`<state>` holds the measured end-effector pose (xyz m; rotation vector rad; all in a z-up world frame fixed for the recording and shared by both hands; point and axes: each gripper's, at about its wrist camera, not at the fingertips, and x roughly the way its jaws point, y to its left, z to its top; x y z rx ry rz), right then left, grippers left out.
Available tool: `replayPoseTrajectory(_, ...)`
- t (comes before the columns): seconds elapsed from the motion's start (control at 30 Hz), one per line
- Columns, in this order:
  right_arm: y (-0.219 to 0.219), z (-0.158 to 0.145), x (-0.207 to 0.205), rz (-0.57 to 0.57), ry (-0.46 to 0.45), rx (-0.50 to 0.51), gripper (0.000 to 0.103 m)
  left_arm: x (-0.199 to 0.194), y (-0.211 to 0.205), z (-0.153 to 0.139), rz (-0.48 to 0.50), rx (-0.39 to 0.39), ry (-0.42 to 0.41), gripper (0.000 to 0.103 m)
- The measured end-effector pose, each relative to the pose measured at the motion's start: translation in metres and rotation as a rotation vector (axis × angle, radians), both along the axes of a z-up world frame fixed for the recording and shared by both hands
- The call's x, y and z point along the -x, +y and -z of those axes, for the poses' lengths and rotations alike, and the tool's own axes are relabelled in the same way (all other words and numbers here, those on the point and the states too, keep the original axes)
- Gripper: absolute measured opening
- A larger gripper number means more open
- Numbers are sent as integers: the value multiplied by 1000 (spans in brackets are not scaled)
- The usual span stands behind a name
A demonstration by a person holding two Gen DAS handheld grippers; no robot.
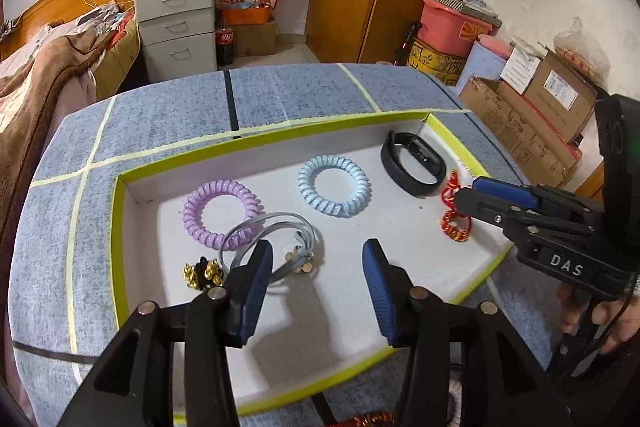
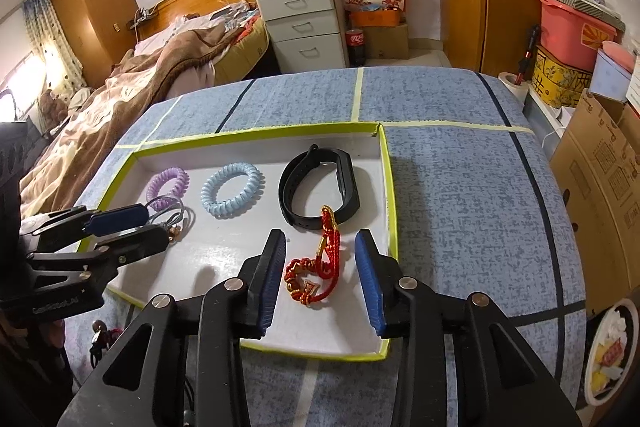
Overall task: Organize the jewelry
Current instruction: 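Open the left tool dropping the grey bracelet while the right tool releases the red charm, then return the right tool to the pink coiled hair tie and grasp it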
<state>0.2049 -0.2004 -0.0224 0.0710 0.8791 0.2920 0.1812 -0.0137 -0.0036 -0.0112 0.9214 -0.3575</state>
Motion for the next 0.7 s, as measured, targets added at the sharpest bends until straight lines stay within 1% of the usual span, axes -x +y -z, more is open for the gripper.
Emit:
replayPoseTrajectory(0.17,1,-8,13,-19,-40,-23,40,16,8,-10,-19,26,-36,51)
replayPoseTrajectory(0.4,6,-17,39,-39,-65,-29,41,46,27,-20,-80,73,-73,52)
replayPoseTrajectory(0.7,23,-15,69,-111,-68,-29,41,82,48,-17,-138,110,-92,52)
